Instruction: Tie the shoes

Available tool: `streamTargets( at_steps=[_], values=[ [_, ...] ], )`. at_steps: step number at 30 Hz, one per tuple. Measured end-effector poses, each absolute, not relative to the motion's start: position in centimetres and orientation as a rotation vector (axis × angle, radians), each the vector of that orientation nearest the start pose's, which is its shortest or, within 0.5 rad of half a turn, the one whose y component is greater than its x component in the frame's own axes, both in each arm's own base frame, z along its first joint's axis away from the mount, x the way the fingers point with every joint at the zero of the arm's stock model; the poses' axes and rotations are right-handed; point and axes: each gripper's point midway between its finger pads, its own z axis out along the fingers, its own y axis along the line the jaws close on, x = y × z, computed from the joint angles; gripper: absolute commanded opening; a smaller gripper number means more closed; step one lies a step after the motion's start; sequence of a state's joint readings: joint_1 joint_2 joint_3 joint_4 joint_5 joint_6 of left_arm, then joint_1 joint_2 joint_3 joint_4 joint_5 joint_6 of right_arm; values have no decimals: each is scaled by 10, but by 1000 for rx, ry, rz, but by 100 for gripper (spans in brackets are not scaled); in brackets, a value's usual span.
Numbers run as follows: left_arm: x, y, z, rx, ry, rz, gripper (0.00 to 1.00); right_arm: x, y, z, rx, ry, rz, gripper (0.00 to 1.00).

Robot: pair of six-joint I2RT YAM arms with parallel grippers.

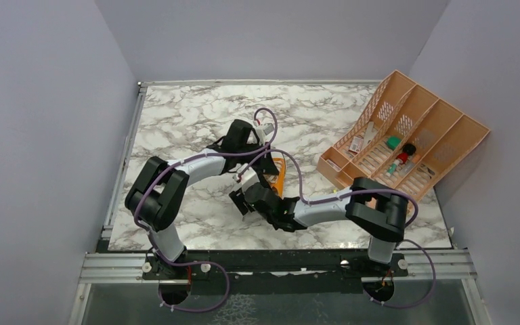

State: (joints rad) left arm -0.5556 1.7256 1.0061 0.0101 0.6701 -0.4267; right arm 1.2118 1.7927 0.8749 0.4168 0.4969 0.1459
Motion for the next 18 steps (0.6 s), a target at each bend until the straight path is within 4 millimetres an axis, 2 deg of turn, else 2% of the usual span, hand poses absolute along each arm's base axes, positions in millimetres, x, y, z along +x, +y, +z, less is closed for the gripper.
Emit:
streamTargets(
  at_steps=[4, 6, 7, 8, 9, 10, 14, 16, 18],
  values=[
    [287, -320, 96, 518, 2374, -1253, 0, 241, 404, 49, -744, 1879, 310, 70],
    [286, -321, 96, 513, 2377, -1257, 0, 243, 407, 41, -747, 1882, 297, 65],
    [286, -321, 96, 511, 2379, -1258, 0, 244, 409, 38, -749, 1883, 291, 52],
    [286, -321, 96, 506, 2382, -1260, 0, 245, 411, 36, -751, 1883, 288, 30],
    [286, -321, 96, 504, 2382, -1261, 0, 247, 414, 34, -753, 1883, 286, 13],
    [286, -321, 96, 499, 2385, -1263, 0, 247, 415, 33, -763, 1879, 279, 2],
    [286, -321, 95, 491, 2390, -1265, 0, 242, 422, 34, -785, 1895, 326, 1],
    [286, -321, 96, 488, 2392, -1267, 0, 230, 424, 42, -818, 1916, 394, 1],
    [286, -321, 96, 474, 2400, -1272, 0, 211, 423, 59, -861, 1952, 508, 1]
  ],
)
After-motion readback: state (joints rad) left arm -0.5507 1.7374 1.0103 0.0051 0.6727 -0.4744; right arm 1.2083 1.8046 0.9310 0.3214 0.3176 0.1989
